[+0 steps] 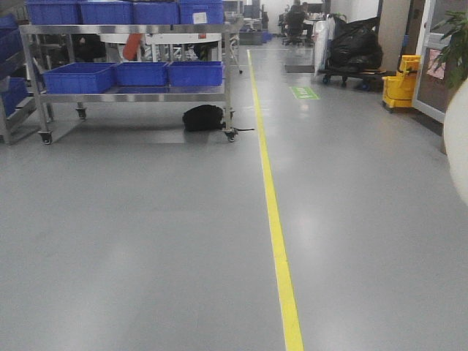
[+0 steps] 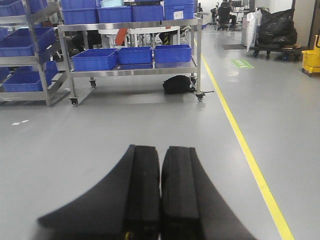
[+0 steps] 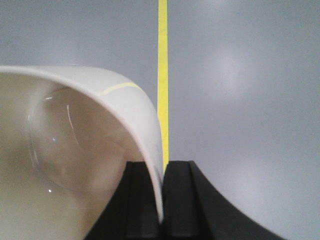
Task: Move white bin to right shelf second layer
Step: 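Drive the base along the aisle past the blue-crate racks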
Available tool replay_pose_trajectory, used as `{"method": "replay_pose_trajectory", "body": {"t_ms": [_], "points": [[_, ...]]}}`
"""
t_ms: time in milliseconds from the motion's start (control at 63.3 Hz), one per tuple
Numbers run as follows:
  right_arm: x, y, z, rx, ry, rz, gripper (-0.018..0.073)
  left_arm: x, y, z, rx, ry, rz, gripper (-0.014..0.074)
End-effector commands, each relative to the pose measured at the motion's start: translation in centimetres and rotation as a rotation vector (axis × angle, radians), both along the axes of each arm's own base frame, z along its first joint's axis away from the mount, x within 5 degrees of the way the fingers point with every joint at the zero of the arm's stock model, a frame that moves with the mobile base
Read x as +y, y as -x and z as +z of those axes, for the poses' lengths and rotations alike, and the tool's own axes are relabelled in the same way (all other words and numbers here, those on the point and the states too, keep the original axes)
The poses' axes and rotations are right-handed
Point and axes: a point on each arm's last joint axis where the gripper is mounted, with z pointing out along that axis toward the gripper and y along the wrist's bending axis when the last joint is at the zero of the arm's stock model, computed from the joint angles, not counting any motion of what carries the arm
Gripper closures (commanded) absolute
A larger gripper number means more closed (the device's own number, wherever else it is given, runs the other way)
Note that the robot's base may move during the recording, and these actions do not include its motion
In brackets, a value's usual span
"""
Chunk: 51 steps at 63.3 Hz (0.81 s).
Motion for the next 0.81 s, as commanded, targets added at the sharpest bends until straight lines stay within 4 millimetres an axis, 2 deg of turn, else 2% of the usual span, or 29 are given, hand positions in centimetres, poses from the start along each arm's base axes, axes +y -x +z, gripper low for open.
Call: {"method": "replay_pose_trajectory", "body": {"t_ms": [0, 790], "points": [[-0.06, -0.37, 1.83, -0.119, -0.005, -0.016, 0.0501, 0.04, -0.03, -0.41, -0.060, 0.010, 0.003, 0.0512], [-0.06, -0.37, 1.83, -0.119, -0.005, -0.016, 0.0501, 0.04, -0.03, -0.41, -0.060, 0.010, 0.003, 0.0512]]}}
